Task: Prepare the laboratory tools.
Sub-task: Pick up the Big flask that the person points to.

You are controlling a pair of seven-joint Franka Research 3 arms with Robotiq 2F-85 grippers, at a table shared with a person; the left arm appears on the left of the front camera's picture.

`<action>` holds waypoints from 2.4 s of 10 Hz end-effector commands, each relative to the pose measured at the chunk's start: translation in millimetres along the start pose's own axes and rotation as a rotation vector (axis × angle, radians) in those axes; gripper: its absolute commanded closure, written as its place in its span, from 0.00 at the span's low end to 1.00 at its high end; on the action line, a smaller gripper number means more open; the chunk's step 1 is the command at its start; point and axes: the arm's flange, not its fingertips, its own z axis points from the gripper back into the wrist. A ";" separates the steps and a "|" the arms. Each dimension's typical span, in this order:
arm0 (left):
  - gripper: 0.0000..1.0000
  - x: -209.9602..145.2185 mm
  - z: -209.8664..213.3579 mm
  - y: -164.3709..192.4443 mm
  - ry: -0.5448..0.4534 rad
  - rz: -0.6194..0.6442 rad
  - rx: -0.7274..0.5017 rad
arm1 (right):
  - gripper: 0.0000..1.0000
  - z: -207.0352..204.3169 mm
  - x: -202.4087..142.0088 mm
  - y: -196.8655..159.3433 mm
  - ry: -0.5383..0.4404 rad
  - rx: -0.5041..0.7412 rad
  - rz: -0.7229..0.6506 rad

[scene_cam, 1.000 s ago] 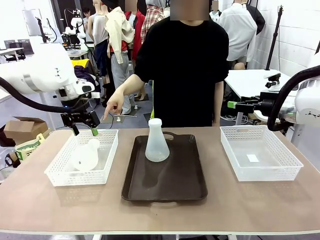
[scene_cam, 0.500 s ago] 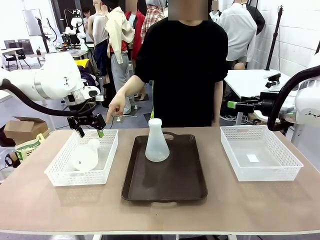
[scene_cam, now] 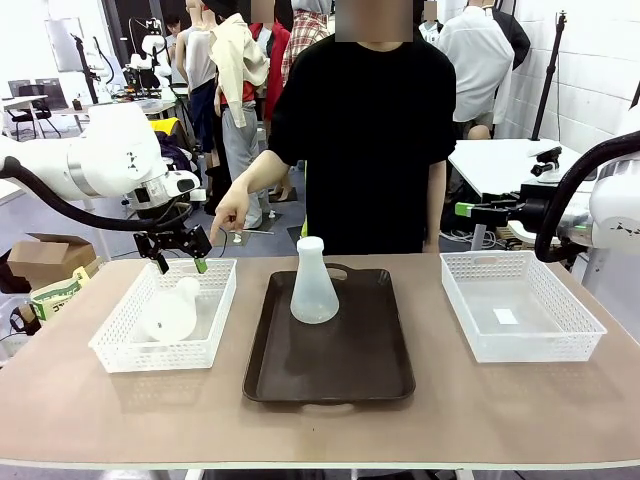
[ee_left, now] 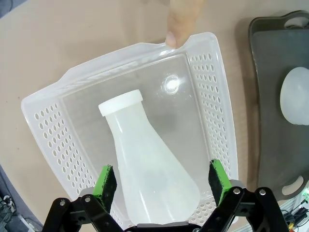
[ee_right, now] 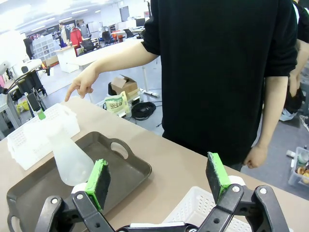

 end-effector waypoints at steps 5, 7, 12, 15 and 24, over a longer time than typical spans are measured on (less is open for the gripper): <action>0.00 2.7 -3.5 7.0 0.034 0.103 0.083 | 0.00 0.3 0.1 0.0 0.010 0.003 0.007; 0.00 8.7 -9.9 8.8 0.092 0.129 0.137 | 0.00 0.3 0.1 0.0 0.010 0.003 0.007; 0.00 26.6 -38.1 12.8 0.099 0.222 0.051 | 0.00 0.3 0.1 0.0 0.010 0.003 0.007; 0.00 33.6 -51.5 16.6 0.109 0.254 0.056 | 0.00 0.3 0.1 0.0 0.010 0.003 0.007; 0.00 40.9 -68.7 29.2 0.086 0.274 0.045 | 0.00 0.3 0.1 0.0 0.010 0.003 0.007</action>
